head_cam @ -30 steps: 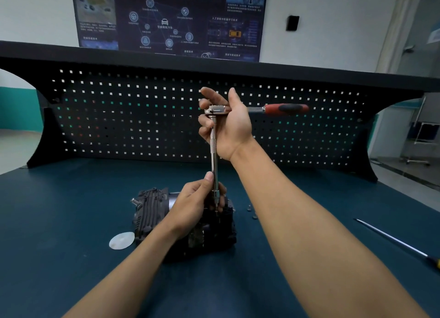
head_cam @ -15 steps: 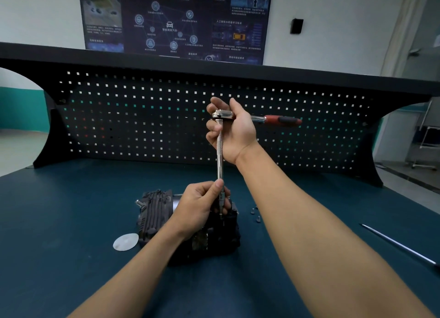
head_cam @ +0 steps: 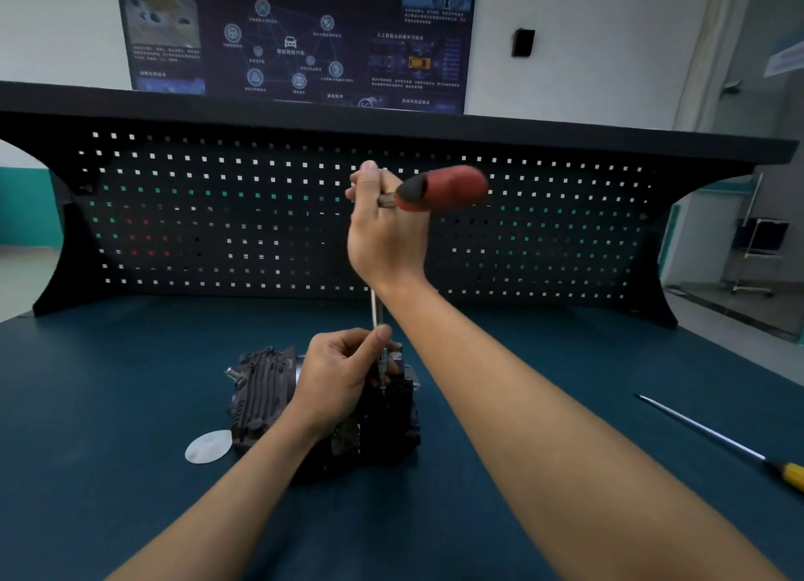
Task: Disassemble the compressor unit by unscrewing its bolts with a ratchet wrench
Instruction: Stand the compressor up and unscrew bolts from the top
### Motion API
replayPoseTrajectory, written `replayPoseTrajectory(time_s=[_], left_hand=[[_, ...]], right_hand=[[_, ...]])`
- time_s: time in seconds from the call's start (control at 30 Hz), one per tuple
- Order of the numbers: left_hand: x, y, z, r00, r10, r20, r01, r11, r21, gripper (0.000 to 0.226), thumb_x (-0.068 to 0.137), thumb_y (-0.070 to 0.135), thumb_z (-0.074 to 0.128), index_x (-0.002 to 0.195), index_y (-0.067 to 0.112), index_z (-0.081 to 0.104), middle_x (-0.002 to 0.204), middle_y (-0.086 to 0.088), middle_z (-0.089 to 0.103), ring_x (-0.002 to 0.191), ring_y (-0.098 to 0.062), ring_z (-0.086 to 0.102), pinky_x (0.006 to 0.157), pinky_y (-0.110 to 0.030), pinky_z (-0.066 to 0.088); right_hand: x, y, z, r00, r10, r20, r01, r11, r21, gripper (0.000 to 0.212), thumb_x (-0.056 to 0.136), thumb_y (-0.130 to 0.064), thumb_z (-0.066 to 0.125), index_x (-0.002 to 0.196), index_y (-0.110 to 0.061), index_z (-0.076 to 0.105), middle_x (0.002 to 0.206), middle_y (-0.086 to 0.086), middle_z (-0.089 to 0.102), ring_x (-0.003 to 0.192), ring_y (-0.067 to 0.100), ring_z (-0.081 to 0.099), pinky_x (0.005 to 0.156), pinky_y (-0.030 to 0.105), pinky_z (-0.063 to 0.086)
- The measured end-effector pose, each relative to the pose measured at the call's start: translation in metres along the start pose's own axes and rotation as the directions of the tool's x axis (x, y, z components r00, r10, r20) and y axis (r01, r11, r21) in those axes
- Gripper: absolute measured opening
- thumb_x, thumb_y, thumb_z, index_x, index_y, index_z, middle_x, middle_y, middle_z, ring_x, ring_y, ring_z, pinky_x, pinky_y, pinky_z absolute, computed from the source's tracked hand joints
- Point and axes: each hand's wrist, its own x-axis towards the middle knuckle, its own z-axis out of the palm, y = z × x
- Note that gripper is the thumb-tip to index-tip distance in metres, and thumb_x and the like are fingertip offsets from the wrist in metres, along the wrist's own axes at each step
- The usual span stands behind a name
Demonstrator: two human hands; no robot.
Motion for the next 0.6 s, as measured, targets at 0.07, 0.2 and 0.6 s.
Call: replayPoseTrajectory(time_s=[0.07,0.2,0.6], left_hand=[[-0.001,-0.001,0.000,1.000,0.019,-0.014,-0.019,1.000,0.017,0.039,0.090,0.041,0.062,0.078,0.007,0.076,0.069,-0.009,0.074,0.055,-0.014,0.063,0.053,-0.021,0.049],[0.001,-0.002,0.000,0.996,0.080,-0.048,-0.074,0.992,0.106,0.044,0.091,0.045,0.060,0.060,0.016,0.071,0.055,-0.003,0.066,0.046,-0.010,0.052,0.046,-0.020,0.039],[0.005,-0.013,-0.003,0.999,-0.003,-0.046,0.004,1.000,0.030,0.039,0.076,0.043,0.062,0.047,0.021,0.049,0.047,-0.006,0.046,0.044,-0.018,0.036,0.049,-0.031,0.029]], right_hand=[[-0.003,-0.002,0.004,1.000,-0.010,-0.006,0.010,1.000,0.028,0.045,0.103,-0.033,0.047,0.067,-0.010,0.062,0.053,-0.008,0.059,0.052,-0.002,0.059,0.049,0.008,0.039],[-0.001,0.000,0.007,0.999,-0.036,0.026,0.038,0.995,-0.087,0.035,0.102,-0.023,0.052,0.069,-0.013,0.058,0.066,0.005,0.063,0.062,0.019,0.061,0.061,0.034,0.048],[-0.016,-0.012,0.029,0.934,-0.348,0.081,0.355,0.878,-0.320,0.020,0.102,-0.014,0.052,0.103,-0.007,0.071,0.089,0.003,0.071,0.085,0.024,0.061,0.076,0.040,0.041]])
